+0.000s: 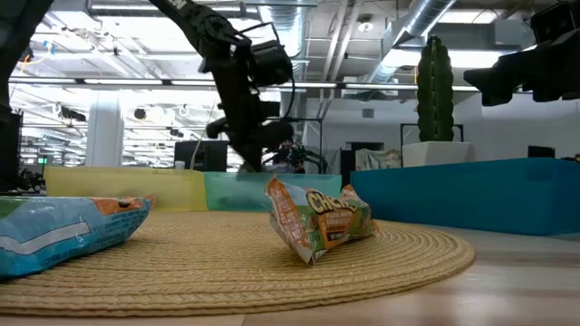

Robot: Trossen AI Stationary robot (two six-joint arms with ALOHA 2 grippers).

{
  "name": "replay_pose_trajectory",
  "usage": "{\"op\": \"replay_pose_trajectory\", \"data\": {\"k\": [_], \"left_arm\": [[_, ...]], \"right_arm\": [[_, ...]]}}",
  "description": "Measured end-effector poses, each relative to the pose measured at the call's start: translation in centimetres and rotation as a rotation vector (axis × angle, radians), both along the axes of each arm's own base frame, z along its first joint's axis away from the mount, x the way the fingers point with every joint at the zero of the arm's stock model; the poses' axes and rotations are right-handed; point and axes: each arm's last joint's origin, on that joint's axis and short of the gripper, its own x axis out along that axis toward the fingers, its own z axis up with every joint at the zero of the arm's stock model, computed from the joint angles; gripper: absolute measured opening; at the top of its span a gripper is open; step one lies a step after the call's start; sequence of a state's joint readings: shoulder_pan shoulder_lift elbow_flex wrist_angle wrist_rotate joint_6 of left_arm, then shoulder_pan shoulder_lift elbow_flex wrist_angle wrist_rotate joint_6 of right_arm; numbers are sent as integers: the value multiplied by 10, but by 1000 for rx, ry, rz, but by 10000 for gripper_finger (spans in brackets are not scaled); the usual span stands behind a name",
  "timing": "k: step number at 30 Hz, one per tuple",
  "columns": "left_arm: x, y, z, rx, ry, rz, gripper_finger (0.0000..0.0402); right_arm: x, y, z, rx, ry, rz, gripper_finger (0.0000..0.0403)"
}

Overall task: Pick and place Granola Bars by type
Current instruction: Put the blue granola bar into the light blue bin

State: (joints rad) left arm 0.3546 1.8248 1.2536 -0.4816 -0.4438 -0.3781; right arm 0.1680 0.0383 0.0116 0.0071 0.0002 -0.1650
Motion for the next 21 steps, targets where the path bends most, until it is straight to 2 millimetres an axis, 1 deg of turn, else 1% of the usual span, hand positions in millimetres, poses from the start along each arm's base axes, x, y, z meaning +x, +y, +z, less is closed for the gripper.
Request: {"op": "replay_pose_trajectory", "data": {"k": [7,17,21], "left_arm": [[3,6,-16,-74,-1,1,0],[3,8,-16,-73,0,-14,2],[4,8,-16,-81,-10,-42,26]], "right_arm": [[0,0,0,0,1,0,244],[0,0,0,0,1,0,244],[0,0,0,0,1,0,244]]}}
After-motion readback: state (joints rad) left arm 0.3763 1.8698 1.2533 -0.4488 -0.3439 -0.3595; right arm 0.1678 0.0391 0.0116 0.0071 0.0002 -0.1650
